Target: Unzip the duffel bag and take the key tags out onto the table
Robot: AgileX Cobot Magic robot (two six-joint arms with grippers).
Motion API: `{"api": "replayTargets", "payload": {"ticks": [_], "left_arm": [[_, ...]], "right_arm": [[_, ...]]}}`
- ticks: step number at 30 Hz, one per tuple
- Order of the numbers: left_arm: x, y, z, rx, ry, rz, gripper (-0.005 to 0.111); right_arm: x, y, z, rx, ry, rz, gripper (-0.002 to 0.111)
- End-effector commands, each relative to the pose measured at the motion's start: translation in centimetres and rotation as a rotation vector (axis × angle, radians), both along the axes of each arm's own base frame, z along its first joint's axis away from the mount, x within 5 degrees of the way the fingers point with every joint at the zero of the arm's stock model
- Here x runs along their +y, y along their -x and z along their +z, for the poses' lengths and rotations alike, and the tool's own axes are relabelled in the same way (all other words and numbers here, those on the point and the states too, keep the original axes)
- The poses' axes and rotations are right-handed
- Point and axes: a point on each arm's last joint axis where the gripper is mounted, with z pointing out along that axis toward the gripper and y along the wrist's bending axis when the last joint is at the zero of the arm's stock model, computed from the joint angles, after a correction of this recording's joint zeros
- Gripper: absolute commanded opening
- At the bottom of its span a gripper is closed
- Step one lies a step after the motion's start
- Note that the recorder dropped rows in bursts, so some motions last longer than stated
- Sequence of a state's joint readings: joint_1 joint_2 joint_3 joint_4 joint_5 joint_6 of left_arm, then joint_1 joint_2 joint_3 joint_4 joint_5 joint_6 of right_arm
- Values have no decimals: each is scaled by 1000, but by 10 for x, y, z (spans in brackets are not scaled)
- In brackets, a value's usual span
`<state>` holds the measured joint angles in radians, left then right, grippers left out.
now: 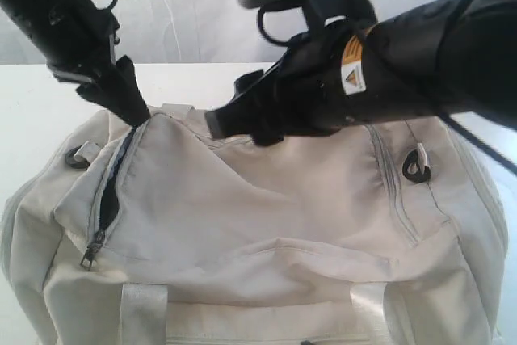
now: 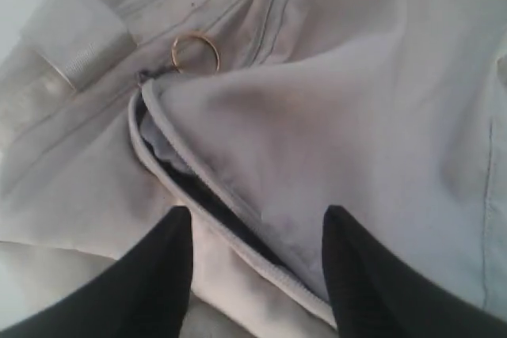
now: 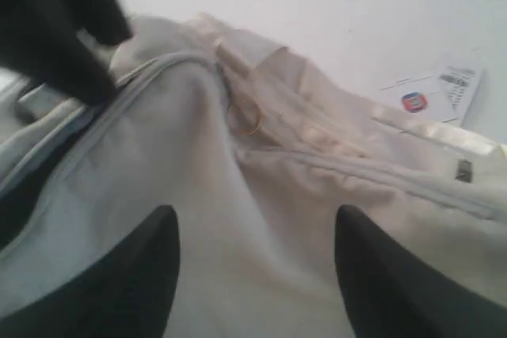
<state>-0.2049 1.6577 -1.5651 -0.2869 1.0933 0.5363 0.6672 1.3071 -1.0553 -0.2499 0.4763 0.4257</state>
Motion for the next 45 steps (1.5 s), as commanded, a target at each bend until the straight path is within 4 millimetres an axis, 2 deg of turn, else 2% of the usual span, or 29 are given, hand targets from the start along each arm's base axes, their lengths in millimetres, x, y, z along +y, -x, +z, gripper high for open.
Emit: {"api": "replayTargets", "payload": {"ticks": [1,5,9,11,12,19,21,22,23,26,28,33,35,39,43,45], "left_arm": [[4,11,-29,0,17,67,54],[5,18,-62,38,25,112,49],[7,28,-86,90,10,125,24],[8,32,-90,109,5,127,10],[8,35,-91,117,6,127,0],[10,41,-90,119,6,126,0],[10,41,-90,124,5,125,0],[10,41,-90,119,4,125,0],[10,40,-90,113,4,128,0],[10,38,-90,83,8,139,0],[10,35,-89,59,11,149,0],[11,36,-81,13,21,157,0],[12,38,-75,-7,25,155,0],[12,40,-71,-23,23,152,0],[12,40,-71,-20,23,152,0],[12,41,-71,-17,25,154,0]], "right_arm": [[-15,-23,16,-39,-48,-65,55],[-14,-44,20,-7,-81,-35,54],[-6,-70,7,56,-93,22,54],[-1,-85,-1,76,-98,37,54],[4,-99,-9,92,-100,48,54],[29,-135,-46,211,-131,141,55],[36,-149,-66,234,-106,156,55],[37,-154,-82,258,-55,166,55],[37,-153,-95,322,-11,197,55],[43,-140,-112,458,52,317,57],[51,-130,-116,515,80,385,61],[74,-117,-124,494,131,481,64],[73,-124,-123,415,155,449,64],[63,-141,-99,223,152,298,64],[59,-151,-85,208,78,214,64],[52,-157,-89,270,19,184,64]]}}
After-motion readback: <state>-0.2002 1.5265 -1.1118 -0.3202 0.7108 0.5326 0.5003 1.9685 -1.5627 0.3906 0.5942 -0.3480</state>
